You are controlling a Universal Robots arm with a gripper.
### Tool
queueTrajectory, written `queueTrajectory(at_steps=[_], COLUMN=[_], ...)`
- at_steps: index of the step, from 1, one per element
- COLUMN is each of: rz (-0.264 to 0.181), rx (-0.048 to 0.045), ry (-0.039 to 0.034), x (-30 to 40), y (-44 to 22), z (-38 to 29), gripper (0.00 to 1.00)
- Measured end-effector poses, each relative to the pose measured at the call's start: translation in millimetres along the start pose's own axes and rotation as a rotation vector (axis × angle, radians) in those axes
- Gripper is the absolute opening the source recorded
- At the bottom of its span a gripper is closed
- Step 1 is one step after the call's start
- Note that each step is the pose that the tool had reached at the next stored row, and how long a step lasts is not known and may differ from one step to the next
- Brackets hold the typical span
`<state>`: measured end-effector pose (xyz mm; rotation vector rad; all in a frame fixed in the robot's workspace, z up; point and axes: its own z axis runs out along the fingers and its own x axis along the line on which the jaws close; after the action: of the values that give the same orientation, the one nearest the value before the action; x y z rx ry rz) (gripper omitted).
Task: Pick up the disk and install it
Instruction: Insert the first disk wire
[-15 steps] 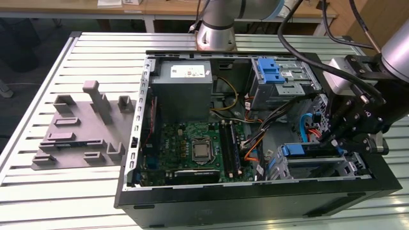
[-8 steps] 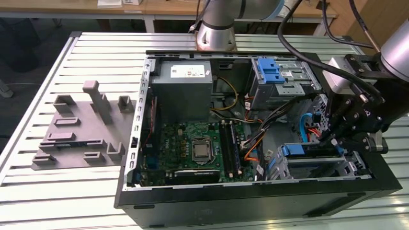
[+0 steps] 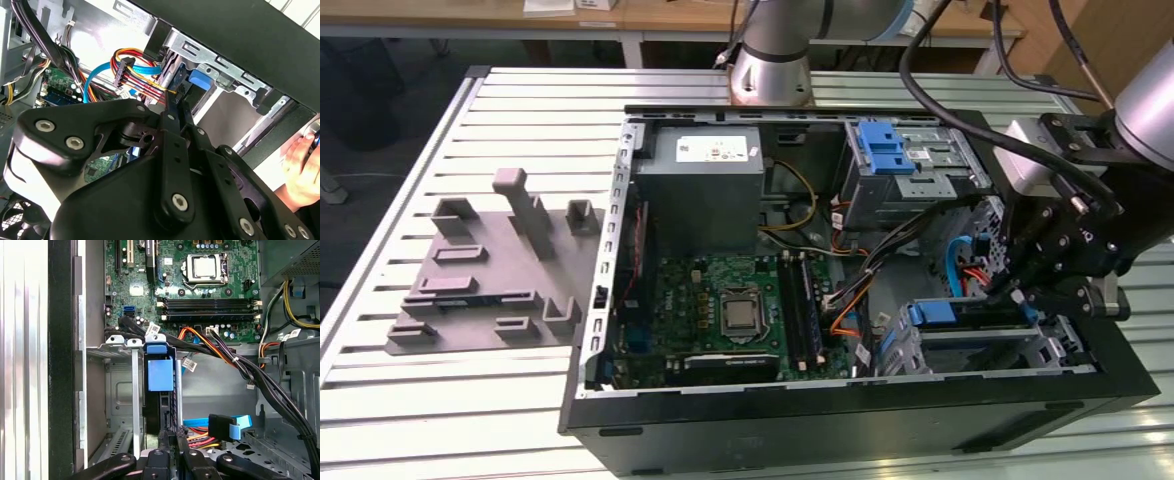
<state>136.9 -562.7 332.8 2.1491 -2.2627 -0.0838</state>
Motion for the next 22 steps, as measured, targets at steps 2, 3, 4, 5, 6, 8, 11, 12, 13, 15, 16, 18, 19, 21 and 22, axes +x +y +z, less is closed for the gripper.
queueTrajectory(at_steps=[2,3,4,5,6,8,11,12,13,15,16,18,19,21,22], rz=[0.001,0.001,0.001,0.001,0.001,0.001,0.001,0.001,0.001,0.001,0.001,0.001,0.001,0.001,0.001], rx=[-0.0006,-0.0008,-0.0011,-0.0013,-0.0015,-0.0021,-0.0032,-0.0036,-0.0040,-0.0047,-0.0050,-0.0053,-0.0053,-0.0054,-0.0054], ry=[-0.0002,-0.0002,-0.0001,-0.0001,0.0000,0.0001,0.0002,0.0002,0.0000,0.0000,0.0001,0.0011,0.0010,0.0005,0.0003], x=[0.3,0.4,0.4,0.5,0.5,0.6,0.6,0.6,0.6,0.6,0.6,0.6,0.6,0.7,0.6], y=[0.0,0.0,0.0,0.0,0.0,0.0,-0.1,-0.1,-0.1,-0.2,-0.2,-0.3,-0.3,-0.4,-0.4], z=[0.0,0.0,0.0,0.1,0.2,0.5,1.5,1.9,2.5,3.7,4.4,5.2,5.3,5.6,5.7], gripper=[0.17,0.17,0.17,0.17,0.17,0.17,0.17,0.17,0.17,0.17,0.17,0.17,0.17,0.17,0.17])
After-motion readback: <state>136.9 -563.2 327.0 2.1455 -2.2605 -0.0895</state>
